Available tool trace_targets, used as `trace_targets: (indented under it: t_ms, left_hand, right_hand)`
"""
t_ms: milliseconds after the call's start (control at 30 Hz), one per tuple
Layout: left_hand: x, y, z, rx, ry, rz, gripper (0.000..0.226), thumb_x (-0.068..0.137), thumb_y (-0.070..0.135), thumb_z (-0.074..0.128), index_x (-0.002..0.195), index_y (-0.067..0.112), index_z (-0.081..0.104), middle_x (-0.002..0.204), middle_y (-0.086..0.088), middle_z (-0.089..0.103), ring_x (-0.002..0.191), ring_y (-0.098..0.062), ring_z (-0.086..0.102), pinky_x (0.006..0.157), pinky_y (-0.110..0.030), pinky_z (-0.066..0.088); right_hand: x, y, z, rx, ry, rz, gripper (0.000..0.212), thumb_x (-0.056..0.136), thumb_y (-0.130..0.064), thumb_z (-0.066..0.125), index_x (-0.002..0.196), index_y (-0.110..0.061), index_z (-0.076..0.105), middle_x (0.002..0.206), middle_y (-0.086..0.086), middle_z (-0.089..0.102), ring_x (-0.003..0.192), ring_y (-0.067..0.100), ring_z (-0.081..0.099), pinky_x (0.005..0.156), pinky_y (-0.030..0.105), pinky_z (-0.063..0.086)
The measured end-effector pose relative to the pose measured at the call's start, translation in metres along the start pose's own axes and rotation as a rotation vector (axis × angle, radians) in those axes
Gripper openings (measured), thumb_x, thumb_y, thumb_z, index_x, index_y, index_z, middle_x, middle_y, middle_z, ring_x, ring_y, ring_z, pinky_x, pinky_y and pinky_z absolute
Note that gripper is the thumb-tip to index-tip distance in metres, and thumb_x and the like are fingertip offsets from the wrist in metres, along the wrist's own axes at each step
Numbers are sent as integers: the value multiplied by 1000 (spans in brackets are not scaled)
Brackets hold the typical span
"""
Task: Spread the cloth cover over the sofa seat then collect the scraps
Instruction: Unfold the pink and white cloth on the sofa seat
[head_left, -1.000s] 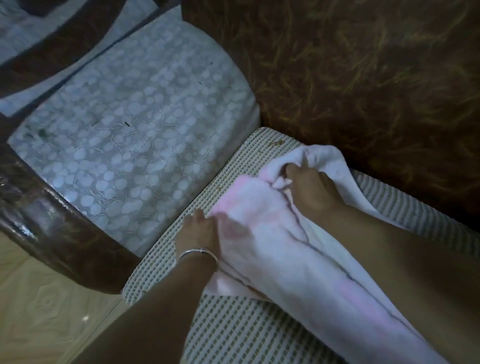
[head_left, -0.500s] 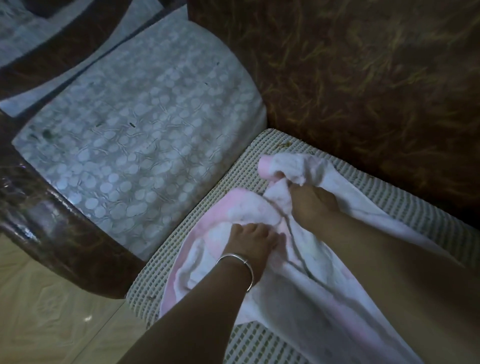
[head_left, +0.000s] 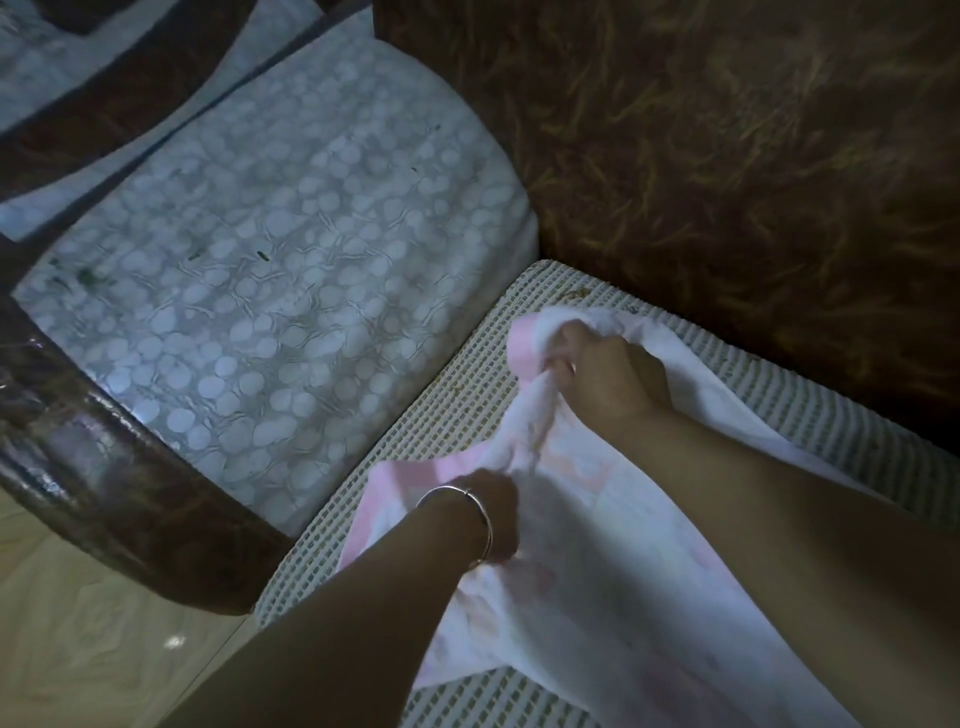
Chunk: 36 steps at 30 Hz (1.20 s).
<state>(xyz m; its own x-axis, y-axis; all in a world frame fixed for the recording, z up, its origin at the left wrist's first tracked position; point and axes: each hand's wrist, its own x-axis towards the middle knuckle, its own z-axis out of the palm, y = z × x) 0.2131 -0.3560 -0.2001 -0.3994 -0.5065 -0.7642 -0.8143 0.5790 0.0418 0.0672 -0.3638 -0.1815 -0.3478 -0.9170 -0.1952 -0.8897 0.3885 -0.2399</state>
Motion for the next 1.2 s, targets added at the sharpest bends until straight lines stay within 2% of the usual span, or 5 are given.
trace_targets:
  t_ms: [133,267,567,800,1200]
  left_hand:
    - [5,1,-15,-345,669,-99,39,80,-3,44,116,10,50,122,-10,51,114,-31,49,93,-38,40]
    - [18,-5,-11,-159,497,-238,50,87,6,45,133,17,30,132,-7,46,127,-29,39,109,-44,28]
    - [25,-11,4,31,550,168,51,93,8,46,140,17,28,124,-10,41,108,-29,45,75,-37,48]
    - [31,-40,-10,115,806,46,24,54,1,64,72,17,69,85,-7,68,58,-23,64,25,-22,39]
    - [43,-65,-9,194,440,-265,50,97,4,22,146,13,21,149,-5,24,135,-26,28,105,-41,29]
  right_hand:
    - [14,-9,5,23,68,52,46,95,-23,48,135,-7,32,124,18,60,114,34,58,85,37,49]
    - [22,-9,13,-5,24,27,67,98,-22,46,152,-17,7,135,16,54,123,32,54,88,38,48]
    - [36,-21,8,-53,-55,72,31,94,-20,43,122,-13,53,125,10,59,121,27,53,99,37,43]
    - [51,-32,-1,372,294,50,23,95,-8,41,112,-2,55,113,22,64,107,37,58,78,40,42]
    - [47,-33,32,-152,-361,-171,49,100,-32,33,148,-28,26,161,-5,8,150,23,-1,119,49,14]
